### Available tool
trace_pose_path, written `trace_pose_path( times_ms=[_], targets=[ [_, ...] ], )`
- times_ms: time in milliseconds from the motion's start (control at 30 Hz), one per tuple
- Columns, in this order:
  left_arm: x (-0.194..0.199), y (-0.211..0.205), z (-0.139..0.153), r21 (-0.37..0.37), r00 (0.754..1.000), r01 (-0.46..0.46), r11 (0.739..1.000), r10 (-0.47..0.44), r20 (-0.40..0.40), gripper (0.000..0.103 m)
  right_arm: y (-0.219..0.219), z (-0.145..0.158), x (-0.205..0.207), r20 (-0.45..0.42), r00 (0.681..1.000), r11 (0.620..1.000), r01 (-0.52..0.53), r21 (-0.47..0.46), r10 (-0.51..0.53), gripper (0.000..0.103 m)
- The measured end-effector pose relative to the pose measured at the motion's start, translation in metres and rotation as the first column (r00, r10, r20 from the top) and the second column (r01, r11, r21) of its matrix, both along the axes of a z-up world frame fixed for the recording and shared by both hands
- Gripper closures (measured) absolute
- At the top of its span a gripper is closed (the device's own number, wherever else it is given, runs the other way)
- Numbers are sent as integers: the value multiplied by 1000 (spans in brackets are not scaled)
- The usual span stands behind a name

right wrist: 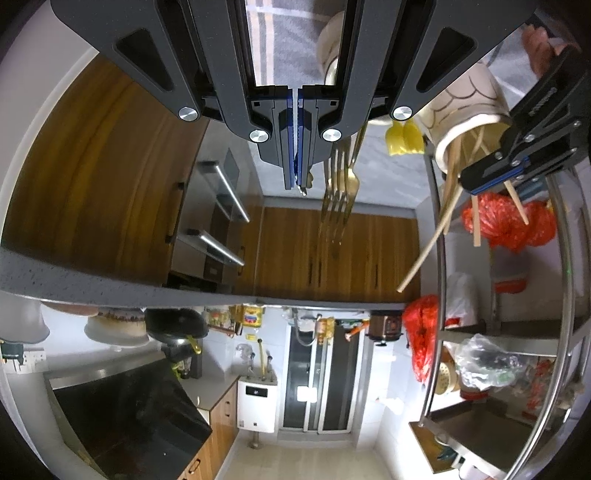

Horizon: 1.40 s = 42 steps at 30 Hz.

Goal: Organize utensils
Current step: 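Lower spoon into smaller pot with right tool while left inserts chopstick into larger pot, then open both tools and withdraw them from the ceramic holder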

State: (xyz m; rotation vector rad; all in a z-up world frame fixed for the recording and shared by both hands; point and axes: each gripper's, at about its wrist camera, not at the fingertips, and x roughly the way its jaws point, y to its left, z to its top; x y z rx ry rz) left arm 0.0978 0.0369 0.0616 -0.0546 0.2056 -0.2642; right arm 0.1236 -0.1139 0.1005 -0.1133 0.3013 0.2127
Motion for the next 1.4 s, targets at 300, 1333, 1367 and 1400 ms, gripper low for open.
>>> trace_pose_path(
  times_ms=[300,1333,1367,1400],
  targets=[
    [-5,-2,2,31,999,24,999,-23,-33,99,-4,2,5,-48,999,1000,-11,18,12,93],
    [-94,6,-5,105,990,-53,993,66,-127,6,-51,-43,-71,-89,992,992,-81,96,89,5],
    [-93,8,-8,101,987,-70,992,83,-136,6,-51,-45,-72,-84,992,991,-90,95,99,5],
    [-92,9,-9,99,986,-79,992,93,-142,6,-51,-48,-75,-78,991,991,-99,94,107,5]
  ],
)
